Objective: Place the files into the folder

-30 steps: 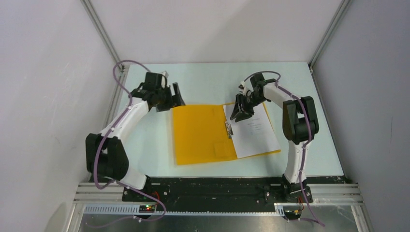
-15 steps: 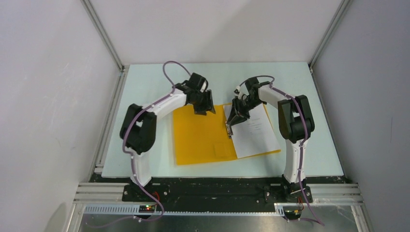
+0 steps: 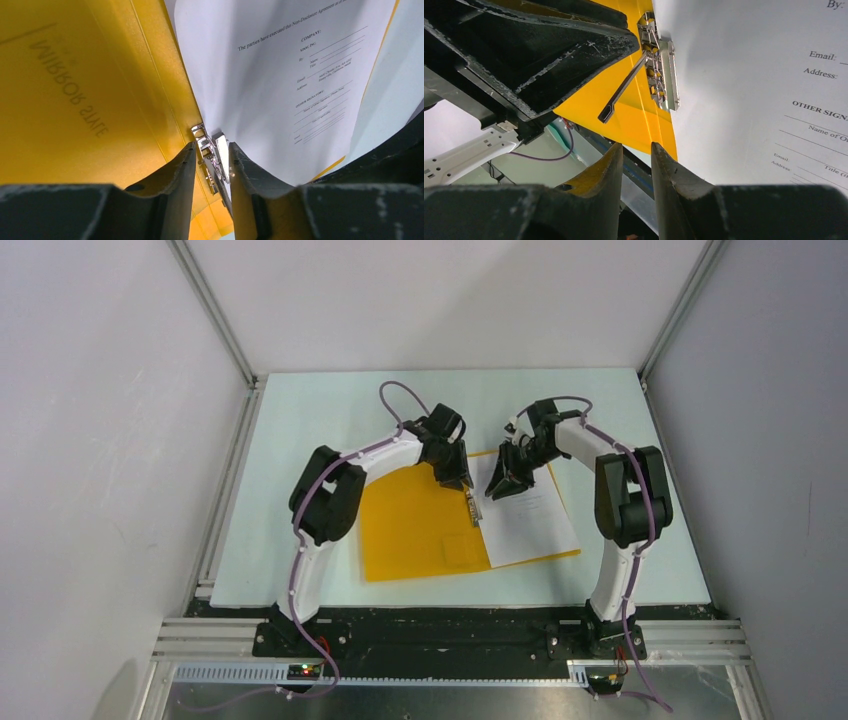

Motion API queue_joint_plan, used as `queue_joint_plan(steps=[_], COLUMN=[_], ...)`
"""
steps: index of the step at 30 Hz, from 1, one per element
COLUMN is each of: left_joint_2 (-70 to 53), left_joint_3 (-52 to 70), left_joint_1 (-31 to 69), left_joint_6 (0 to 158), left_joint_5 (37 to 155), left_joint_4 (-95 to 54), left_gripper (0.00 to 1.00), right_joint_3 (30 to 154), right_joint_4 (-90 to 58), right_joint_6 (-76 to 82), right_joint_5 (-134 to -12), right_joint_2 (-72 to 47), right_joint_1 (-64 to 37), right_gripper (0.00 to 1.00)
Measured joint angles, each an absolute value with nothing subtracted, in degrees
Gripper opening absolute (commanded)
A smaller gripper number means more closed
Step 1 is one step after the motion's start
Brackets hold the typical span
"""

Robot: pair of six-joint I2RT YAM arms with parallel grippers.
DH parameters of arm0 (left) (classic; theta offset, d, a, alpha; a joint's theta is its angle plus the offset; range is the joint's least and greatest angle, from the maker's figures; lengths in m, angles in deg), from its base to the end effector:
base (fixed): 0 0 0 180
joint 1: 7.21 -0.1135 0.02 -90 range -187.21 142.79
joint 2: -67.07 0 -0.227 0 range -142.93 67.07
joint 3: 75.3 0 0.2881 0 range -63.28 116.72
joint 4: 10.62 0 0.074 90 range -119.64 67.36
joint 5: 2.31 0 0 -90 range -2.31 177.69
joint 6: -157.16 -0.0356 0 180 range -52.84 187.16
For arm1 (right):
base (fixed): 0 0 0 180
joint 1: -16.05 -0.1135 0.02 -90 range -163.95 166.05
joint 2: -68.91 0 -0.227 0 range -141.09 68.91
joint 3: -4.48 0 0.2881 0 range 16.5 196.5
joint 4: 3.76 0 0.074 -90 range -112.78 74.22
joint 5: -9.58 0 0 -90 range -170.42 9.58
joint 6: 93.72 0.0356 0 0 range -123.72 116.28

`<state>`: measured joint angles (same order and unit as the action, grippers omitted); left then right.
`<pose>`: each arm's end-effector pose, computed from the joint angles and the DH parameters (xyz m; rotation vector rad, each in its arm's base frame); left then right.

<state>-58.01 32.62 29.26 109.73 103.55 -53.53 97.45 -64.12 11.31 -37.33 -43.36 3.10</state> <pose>0.3800 -0.2930 0.1205 -0.0450 2.8097 -0.7794 0.3804 0.1124 0.1300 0.0509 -2.8985 -1.1733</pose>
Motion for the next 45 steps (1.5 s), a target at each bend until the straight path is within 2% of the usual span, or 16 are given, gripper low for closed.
queue_joint_plan(steps=[6, 15, 25, 31, 37, 45], left_joint_2=[-58.4, -58.4, -59.6, -59.9, -60.0, -60.1], left_joint_3=[32.4, 31.1, 31.1, 31.1, 31.1, 31.1], left_joint_1=[29.5, 29.5, 29.5, 29.5, 29.4, 29.4], left_joint_6=[111.6, 113.4, 114.9, 115.6, 116.2, 116.3], left_joint_5=[103.6, 102.4, 103.5, 104.1, 104.5, 104.7], left_joint_4=[-53.4, -55.2, -55.1, -54.8, -54.8, -54.6], left_gripper=[0.30, 0.31, 0.21, 0.21, 0.21, 0.21], right_joint_3=[97.1, 97.2, 98.7, 98.7, 98.8, 99.6], right_joint_4=[-63.7, -62.2, -61.7, -60.8, -60.3, -59.6], right_joint_6=[11.9, 13.8, 15.0, 16.3, 17.5, 18.6], right_joint_5=[-37.3, -37.1, -35.9, -34.9, -34.2, -33.2], right_joint_2=[-43.4, -43.5, -45.9, -47.0, -47.8, -48.4], right_joint_1=[2.8, 1.5, -1.0, -1.5, -1.6, -2.4], right_gripper=[0.32, 0.39, 0.34, 0.32, 0.36, 0.25])
